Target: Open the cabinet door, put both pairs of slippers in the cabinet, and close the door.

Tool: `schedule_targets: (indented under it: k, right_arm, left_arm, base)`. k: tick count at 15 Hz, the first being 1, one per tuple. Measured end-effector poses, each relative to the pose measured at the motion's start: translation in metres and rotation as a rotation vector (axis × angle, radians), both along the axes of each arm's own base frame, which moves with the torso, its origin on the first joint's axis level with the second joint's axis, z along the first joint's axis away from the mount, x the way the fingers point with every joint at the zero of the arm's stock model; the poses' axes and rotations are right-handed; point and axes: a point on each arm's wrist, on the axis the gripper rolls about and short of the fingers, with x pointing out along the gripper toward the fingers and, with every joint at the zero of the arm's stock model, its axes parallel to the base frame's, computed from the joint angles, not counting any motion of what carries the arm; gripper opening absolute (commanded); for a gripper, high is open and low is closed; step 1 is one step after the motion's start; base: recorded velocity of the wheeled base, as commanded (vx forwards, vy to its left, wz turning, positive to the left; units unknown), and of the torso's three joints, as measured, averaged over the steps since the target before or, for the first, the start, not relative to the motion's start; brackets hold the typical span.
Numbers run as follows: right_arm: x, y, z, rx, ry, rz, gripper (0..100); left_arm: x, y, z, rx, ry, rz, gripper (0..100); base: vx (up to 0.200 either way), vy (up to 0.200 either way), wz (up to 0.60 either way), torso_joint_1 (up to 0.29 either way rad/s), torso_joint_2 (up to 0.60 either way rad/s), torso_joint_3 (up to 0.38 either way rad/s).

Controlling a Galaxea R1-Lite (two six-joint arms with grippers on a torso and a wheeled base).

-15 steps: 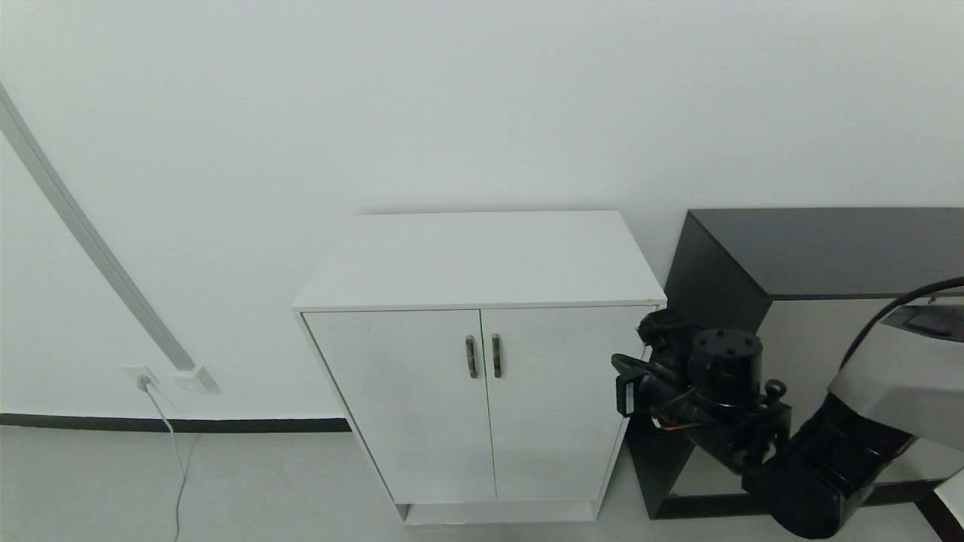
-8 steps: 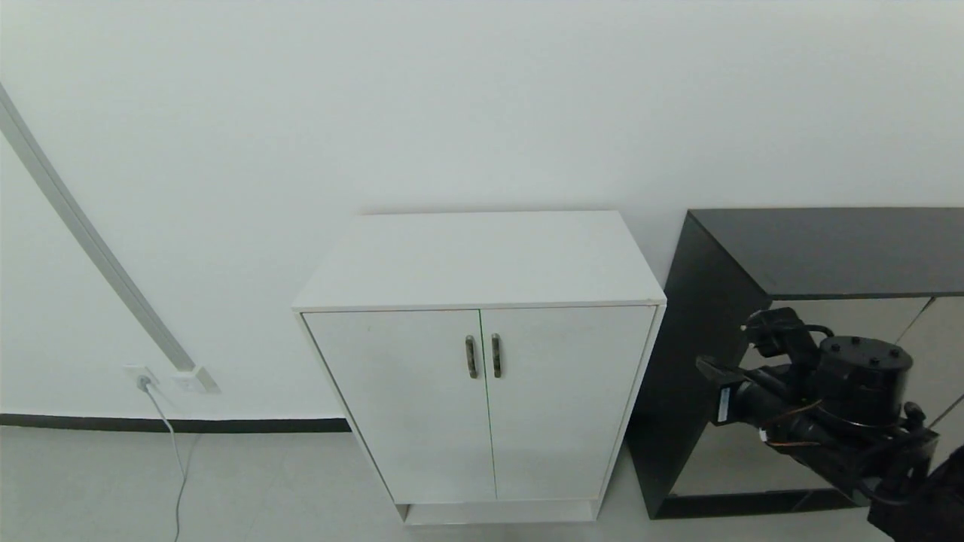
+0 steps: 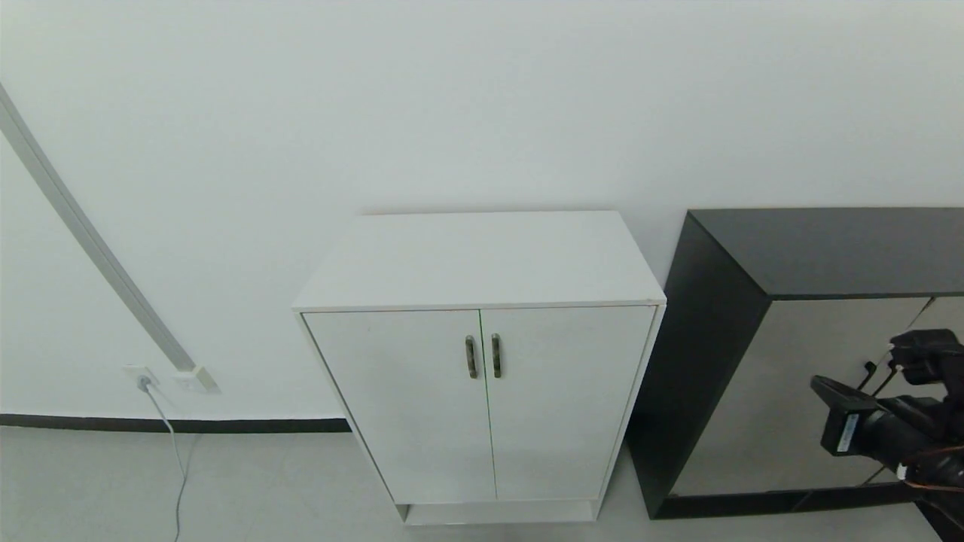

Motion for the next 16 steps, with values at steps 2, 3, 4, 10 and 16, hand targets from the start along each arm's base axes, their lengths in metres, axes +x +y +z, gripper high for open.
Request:
schedule_targets:
  k: [2, 3, 4, 10, 16]
  right_arm:
    - [-0.017, -0.006, 0.003, 0.003, -0.013, -0.018, 0]
    - [-0.026, -0.009, 0.004, 0.004, -0.017, -0.024, 0]
    - [-0.034, -0.010, 0.006, 0.004, -0.014, -0.027, 0]
    - [-0.094, -0.018, 0.009, 0.006, 0.059, 0.029, 0]
    - [-0.140, -0.023, 0.001, 0.012, 0.062, 0.050, 0]
  left_arm:
    - [0.000, 0.000, 0.000, 0.000, 0.000, 0.000, 0]
    - [0.000, 0.000, 0.000, 0.000, 0.000, 0.000, 0]
    - [0.000, 0.000, 0.000, 0.000, 0.000, 0.000, 0]
    - [0.000, 0.000, 0.000, 0.000, 0.000, 0.000, 0]
    - [0.000, 0.000, 0.000, -0.002, 0.000, 0.000, 0]
  base:
    - [0.000, 0.000, 0.00, 0.000, 0.00, 0.000]
    - [0.000, 0.000, 0.00, 0.000, 0.00, 0.000]
    - [0.000, 0.000, 0.00, 0.000, 0.00, 0.000]
    - [0.000, 0.000, 0.00, 0.000, 0.00, 0.000]
    - [0.000, 0.000, 0.00, 0.000, 0.00, 0.000]
